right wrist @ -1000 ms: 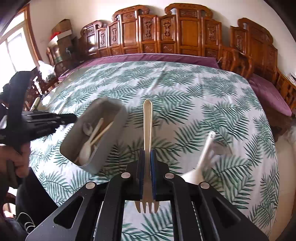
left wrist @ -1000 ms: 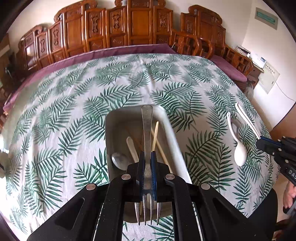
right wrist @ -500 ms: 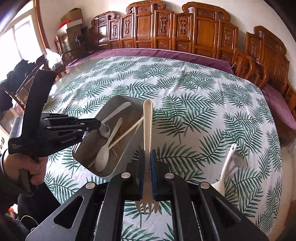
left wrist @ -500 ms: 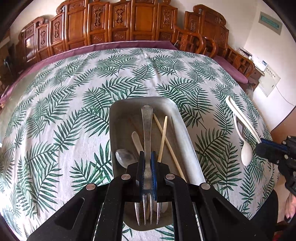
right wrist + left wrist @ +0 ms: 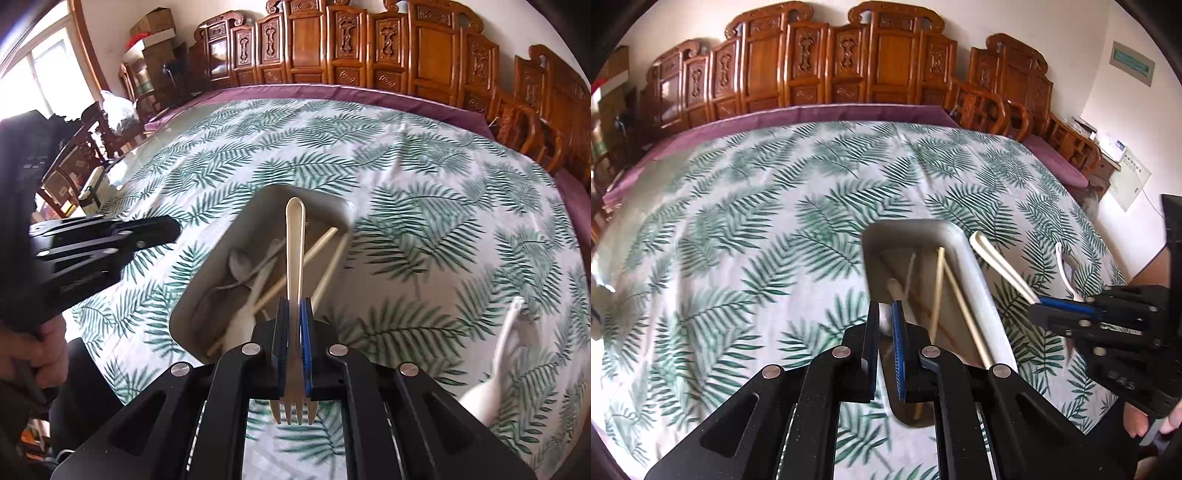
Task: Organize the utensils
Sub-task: 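Carry both forks over the grey tray, then open the right gripper to drop its fork into the tray while the left releases its fork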
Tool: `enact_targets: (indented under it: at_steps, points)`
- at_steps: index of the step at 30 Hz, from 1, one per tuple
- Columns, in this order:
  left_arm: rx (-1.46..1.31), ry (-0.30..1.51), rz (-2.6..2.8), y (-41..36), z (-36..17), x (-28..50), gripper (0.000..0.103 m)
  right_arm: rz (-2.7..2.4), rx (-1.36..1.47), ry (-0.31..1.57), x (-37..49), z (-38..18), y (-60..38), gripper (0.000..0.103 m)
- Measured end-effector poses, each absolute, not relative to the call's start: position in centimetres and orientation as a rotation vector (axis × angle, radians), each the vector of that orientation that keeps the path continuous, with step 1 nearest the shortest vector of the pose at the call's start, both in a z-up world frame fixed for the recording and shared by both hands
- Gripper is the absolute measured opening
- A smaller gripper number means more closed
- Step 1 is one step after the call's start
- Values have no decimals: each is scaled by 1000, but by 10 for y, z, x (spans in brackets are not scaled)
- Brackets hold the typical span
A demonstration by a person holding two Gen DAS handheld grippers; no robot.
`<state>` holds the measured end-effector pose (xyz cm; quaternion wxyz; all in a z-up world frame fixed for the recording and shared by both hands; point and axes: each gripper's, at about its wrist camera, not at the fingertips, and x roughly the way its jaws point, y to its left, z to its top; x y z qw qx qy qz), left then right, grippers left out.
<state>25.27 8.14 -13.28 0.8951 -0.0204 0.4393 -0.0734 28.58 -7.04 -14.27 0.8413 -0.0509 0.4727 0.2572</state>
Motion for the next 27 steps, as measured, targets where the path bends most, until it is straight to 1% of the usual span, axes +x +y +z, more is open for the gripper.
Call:
enact_targets:
  at_steps: [7,15,27]
  points:
    - [-38,883,-125,103,-117,240,6,562,-88,1038,302,-159,-38,8]
    - [-19,869,-107,112,-109,231,6,557,-35,1081,324,-172,-26,8]
    - [-16,866,-125,105,-107,228,6,570,-9,1062,322,-164,-38,9]
